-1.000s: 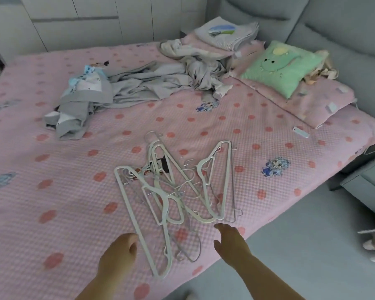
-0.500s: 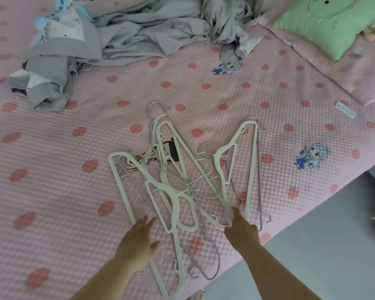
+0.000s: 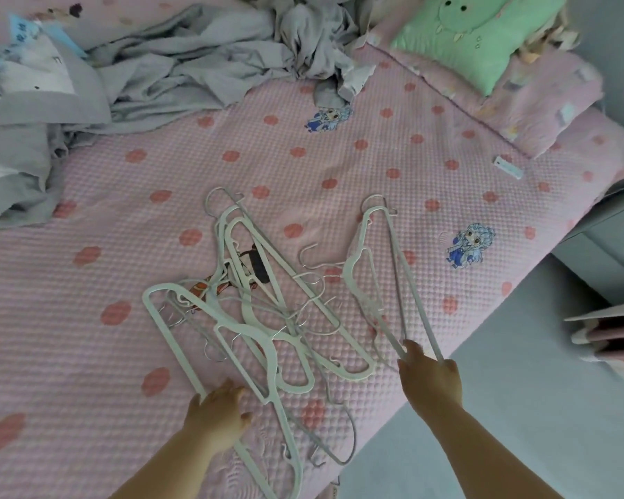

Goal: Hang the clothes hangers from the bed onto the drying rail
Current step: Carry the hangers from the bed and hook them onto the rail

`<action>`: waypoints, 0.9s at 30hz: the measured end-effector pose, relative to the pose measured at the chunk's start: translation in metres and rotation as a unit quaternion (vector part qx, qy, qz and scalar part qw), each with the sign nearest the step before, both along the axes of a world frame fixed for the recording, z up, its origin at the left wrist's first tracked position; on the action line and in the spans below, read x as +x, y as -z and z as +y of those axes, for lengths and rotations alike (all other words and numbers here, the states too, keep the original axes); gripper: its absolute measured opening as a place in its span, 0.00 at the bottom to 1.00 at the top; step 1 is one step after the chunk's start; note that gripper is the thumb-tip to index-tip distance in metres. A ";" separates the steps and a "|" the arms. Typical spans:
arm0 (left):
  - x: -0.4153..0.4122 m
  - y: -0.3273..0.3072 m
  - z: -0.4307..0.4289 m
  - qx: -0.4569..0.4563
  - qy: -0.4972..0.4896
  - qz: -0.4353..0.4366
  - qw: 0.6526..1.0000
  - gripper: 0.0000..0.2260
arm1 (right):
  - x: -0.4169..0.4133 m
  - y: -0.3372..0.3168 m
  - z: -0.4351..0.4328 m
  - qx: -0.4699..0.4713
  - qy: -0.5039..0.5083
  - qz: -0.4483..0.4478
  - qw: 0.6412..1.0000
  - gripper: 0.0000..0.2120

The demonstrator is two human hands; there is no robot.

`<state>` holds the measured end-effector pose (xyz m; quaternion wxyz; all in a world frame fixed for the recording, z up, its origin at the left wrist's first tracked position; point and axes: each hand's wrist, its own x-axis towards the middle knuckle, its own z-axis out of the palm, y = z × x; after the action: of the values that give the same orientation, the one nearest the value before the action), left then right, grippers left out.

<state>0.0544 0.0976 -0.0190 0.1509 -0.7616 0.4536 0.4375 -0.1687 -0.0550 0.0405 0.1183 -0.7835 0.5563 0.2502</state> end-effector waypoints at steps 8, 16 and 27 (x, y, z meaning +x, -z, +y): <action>-0.014 -0.062 -0.060 -0.143 0.037 -0.015 0.989 0.15 | -0.044 -0.076 -0.013 -0.287 -0.128 -0.037 0.949 0.20; -0.080 -0.136 -0.109 -0.245 0.008 0.142 0.959 0.12 | -0.108 -0.145 0.006 -0.412 -0.073 -0.068 0.906 0.22; -0.334 -0.291 -0.131 -0.255 -0.094 0.469 0.840 0.11 | -0.239 -0.209 0.111 -0.544 0.033 -0.158 0.824 0.23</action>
<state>-0.2796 -0.0332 0.2720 -0.3214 -0.5160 0.4923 0.6230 -0.4076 0.0562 0.2490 -0.2323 -0.7308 0.6014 -0.2244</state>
